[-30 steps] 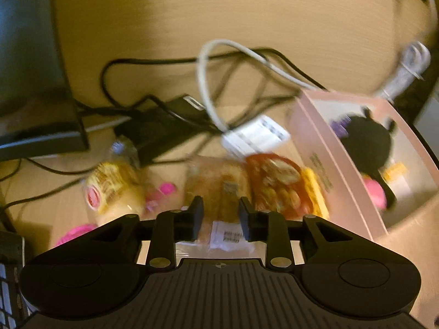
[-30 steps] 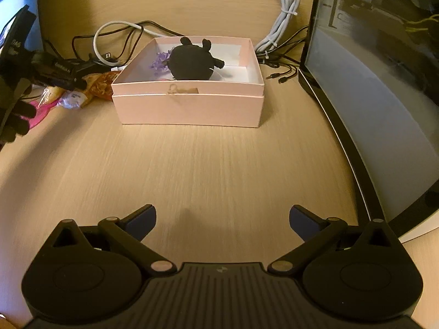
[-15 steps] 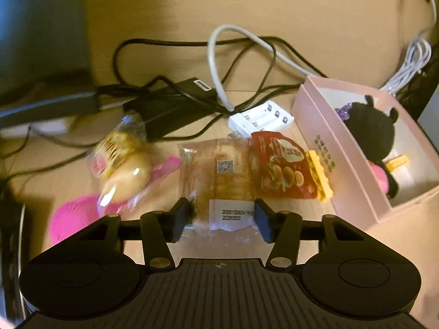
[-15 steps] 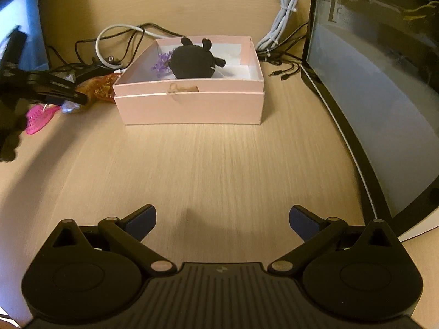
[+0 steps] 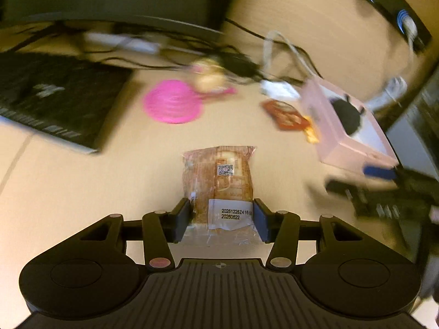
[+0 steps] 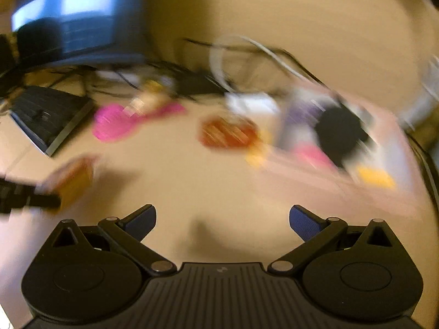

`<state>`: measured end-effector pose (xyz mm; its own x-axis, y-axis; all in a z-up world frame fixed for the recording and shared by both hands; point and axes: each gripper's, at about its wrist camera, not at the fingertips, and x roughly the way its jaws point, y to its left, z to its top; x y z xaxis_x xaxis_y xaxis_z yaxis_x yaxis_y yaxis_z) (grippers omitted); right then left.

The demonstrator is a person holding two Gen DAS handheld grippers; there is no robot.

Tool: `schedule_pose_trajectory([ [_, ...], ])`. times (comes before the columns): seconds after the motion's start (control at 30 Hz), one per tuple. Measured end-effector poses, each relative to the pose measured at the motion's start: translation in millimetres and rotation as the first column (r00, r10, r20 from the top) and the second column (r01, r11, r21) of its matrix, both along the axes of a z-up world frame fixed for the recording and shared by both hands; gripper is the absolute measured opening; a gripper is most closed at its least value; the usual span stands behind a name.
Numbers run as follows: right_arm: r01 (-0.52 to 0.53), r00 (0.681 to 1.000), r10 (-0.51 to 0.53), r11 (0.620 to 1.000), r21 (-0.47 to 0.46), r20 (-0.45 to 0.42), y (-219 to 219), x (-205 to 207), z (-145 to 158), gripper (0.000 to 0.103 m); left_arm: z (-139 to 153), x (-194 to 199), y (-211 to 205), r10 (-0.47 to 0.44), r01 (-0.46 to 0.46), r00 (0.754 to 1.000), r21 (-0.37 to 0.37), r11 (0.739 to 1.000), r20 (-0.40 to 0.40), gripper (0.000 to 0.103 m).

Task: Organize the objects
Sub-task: 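Grasp the yellow snack bag with the right tool while the left tool holds the bread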

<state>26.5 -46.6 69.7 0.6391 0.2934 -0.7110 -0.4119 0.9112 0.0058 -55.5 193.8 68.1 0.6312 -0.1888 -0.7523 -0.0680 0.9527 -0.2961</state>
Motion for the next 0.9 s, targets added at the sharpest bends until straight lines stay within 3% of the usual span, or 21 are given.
schedule_pose_trajectory([
  [0.13,-0.080,0.996,0.079,0.996,0.049,0.040,61.0,44.4,14.0,0.103,7.6,-21.0,32.3,0.082,-0.081,0.996,-0.012,0.997,0.022,0.053],
  [0.3,-0.035,0.999,0.032,0.995,0.095,0.036,125.9,104.1,14.3,0.103,10.6,-34.2,56.8,0.111,-0.109,0.993,-0.059,0.992,0.027,0.053],
  [0.4,0.006,1.000,-0.006,0.997,0.077,0.009,155.4,135.2,4.0,0.103,11.3,-35.3,60.7,0.096,-0.094,0.995,-0.055,0.994,0.036,0.053],
  [0.47,0.022,0.999,-0.020,0.997,0.074,-0.025,166.2,152.1,-4.3,0.098,12.5,-36.5,61.3,0.082,-0.080,0.996,-0.037,0.996,0.040,0.053],
  [0.53,0.003,0.997,0.002,0.998,0.066,-0.074,175.9,163.8,-11.3,0.076,13.0,-38.5,62.3,0.069,-0.068,0.997,-0.030,0.997,0.037,0.053],
  [0.57,-0.010,0.996,0.015,0.998,0.059,-0.091,178.7,165.8,-13.4,0.071,12.7,-37.9,61.9,0.063,-0.062,0.998,-0.027,0.998,0.033,0.053],
  [0.6,-0.019,0.995,0.023,0.999,0.044,-0.096,180.2,165.2,-14.8,0.056,12.1,-36.2,62.4,0.058,-0.057,0.998,-0.025,0.998,0.028,0.054],
  [0.63,-0.039,0.994,0.042,0.999,0.035,-0.101,179.3,163.1,-15.5,0.051,11.0,-33.7,62.9,0.054,-0.053,0.998,-0.024,0.998,0.023,0.054],
  [0.9,-0.054,0.995,0.057,0.997,0.051,-0.076,115.4,108.4,2.4,0.049,4.5,-5.7,32.1,-0.065,0.065,0.998,-0.045,0.997,0.009,0.054],
])
